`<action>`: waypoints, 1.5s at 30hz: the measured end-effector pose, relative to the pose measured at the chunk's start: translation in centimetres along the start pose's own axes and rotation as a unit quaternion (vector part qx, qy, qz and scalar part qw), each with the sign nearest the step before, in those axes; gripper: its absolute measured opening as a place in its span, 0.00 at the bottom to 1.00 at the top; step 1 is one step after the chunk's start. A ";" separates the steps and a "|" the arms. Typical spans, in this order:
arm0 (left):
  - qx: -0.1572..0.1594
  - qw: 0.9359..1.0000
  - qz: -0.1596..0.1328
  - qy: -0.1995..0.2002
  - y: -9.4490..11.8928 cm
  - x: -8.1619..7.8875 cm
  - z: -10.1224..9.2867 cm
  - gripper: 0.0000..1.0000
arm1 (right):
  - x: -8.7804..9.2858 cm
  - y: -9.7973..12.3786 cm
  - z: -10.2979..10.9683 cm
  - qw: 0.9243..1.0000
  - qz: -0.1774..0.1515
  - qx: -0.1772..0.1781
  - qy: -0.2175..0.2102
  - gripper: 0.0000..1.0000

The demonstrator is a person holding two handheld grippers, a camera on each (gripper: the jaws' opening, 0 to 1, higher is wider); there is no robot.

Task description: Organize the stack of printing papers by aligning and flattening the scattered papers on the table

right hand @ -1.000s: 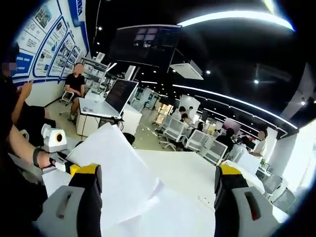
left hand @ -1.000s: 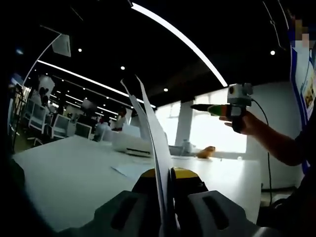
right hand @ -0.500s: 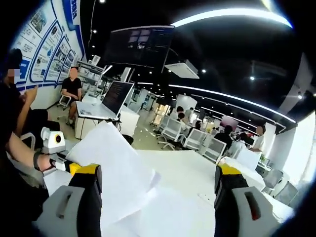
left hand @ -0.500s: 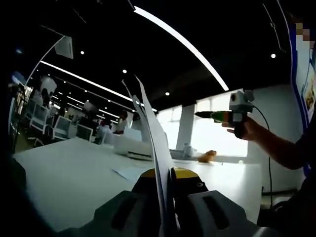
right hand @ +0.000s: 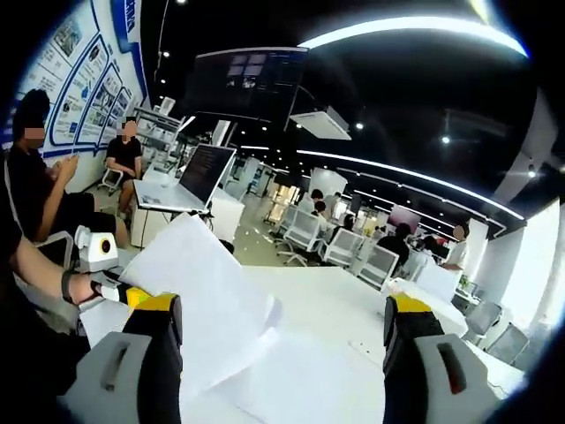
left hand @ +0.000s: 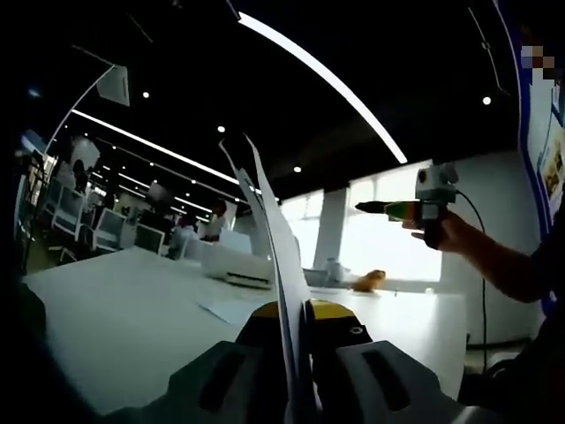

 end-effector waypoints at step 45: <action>-0.001 1.000 0.000 -0.002 0.1 0.0 0.1 0.07 | 2.1 4.6 -1.0 0.998 -0.012 0.046 -0.046 0.90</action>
Point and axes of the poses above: the point that each gripper's makers call its tool centre point, and the gripper's own axes: y roughly backward along the fingers, z roughly to its left, x roughly out of its underside, the point moved 8 cm from there along y, roughly backward along the fingers, and after that the axes turned 9 degrees about y, right-handed, at the moved point
